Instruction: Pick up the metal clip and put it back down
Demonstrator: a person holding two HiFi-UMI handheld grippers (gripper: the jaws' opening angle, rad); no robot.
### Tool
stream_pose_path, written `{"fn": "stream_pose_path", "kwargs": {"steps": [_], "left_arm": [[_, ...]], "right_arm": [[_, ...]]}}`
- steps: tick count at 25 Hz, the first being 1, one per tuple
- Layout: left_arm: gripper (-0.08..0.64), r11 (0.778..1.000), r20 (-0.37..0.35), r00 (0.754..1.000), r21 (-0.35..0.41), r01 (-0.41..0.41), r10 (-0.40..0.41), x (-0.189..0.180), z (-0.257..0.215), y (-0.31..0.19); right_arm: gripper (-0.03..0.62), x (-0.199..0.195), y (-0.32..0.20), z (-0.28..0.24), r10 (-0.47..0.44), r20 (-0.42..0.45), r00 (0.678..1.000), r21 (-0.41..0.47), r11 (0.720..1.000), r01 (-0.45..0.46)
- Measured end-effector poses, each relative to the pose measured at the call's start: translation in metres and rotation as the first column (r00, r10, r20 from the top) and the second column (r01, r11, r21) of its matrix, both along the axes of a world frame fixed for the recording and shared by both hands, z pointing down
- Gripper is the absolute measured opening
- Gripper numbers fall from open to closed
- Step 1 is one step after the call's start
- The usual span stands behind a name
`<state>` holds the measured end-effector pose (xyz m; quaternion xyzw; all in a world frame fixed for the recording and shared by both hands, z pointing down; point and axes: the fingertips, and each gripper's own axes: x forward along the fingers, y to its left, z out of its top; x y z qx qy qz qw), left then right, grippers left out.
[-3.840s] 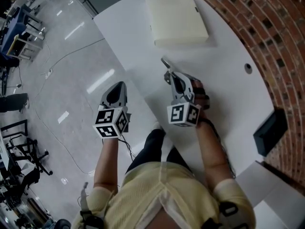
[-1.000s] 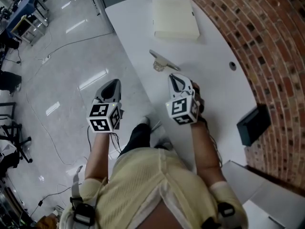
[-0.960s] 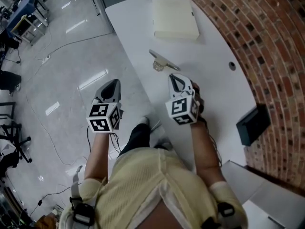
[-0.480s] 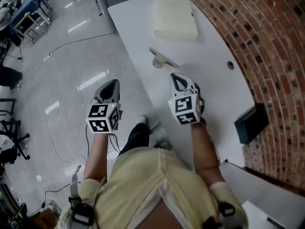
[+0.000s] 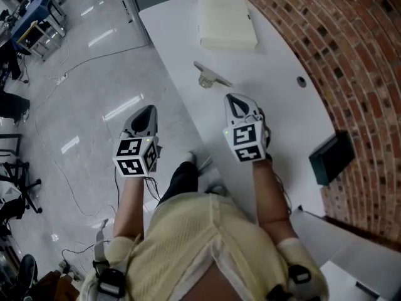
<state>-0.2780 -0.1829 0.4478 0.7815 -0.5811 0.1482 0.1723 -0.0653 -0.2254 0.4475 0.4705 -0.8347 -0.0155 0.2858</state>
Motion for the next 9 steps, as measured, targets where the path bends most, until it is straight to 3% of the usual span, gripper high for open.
{"fn": "stream_pose_path", "kwargs": {"steps": [9], "left_arm": [[0.009,1.0,-0.004,1.0,0.005,0.009,-0.009,-0.0043,-0.0031,-0.0024]], "right_arm": [[0.003,0.0026,-0.0048,-0.0019,0.008,0.011,1.0,-0.001,1.0,-0.008]]}}
